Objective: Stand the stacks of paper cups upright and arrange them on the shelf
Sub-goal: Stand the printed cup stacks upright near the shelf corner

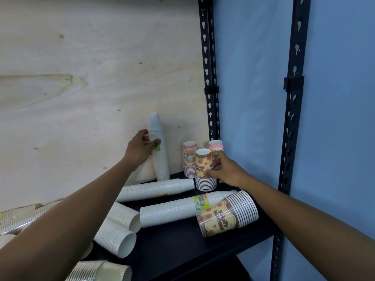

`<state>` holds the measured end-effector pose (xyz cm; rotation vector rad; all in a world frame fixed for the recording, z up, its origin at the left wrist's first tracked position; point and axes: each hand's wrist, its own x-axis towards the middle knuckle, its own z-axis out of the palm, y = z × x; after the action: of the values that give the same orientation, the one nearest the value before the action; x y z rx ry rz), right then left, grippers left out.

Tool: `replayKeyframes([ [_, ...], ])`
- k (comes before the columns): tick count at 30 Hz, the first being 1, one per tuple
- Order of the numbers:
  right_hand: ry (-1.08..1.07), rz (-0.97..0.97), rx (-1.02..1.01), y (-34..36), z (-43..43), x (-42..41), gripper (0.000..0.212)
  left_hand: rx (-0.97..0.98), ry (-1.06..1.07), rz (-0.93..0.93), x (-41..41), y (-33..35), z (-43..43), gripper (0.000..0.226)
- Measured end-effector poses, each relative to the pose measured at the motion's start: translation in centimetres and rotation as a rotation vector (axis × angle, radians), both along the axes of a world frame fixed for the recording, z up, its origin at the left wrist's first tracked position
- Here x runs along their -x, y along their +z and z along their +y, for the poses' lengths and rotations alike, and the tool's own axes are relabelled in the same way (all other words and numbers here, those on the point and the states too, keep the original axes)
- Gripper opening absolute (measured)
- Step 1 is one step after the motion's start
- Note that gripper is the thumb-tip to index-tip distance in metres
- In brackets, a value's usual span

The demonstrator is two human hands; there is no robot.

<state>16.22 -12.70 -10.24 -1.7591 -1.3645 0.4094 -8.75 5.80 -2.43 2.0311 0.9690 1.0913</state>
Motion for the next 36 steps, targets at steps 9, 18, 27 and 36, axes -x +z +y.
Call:
replayKeyframes([
  [9,-0.027,-0.013,0.045,0.4,-0.7,0.0,0.070,0.013,0.051,0.006,0.8,-0.3,0.2,0.085],
  [18,-0.097,-0.138,-0.113,3.4,-4.7,0.9,0.040,-0.034,0.146,-0.022,2.1,-2.0,-3.9,0.061],
  [27,0.203,-0.451,0.189,5.5,-11.2,3.5,0.041,-0.085,-0.219,0.692,2.3,-3.4,-10.9,0.040],
  [36,0.331,-0.704,0.376,4.4,-14.2,5.7,0.079,-0.150,-0.389,1.020,0.1,-4.4,-14.1,0.080],
])
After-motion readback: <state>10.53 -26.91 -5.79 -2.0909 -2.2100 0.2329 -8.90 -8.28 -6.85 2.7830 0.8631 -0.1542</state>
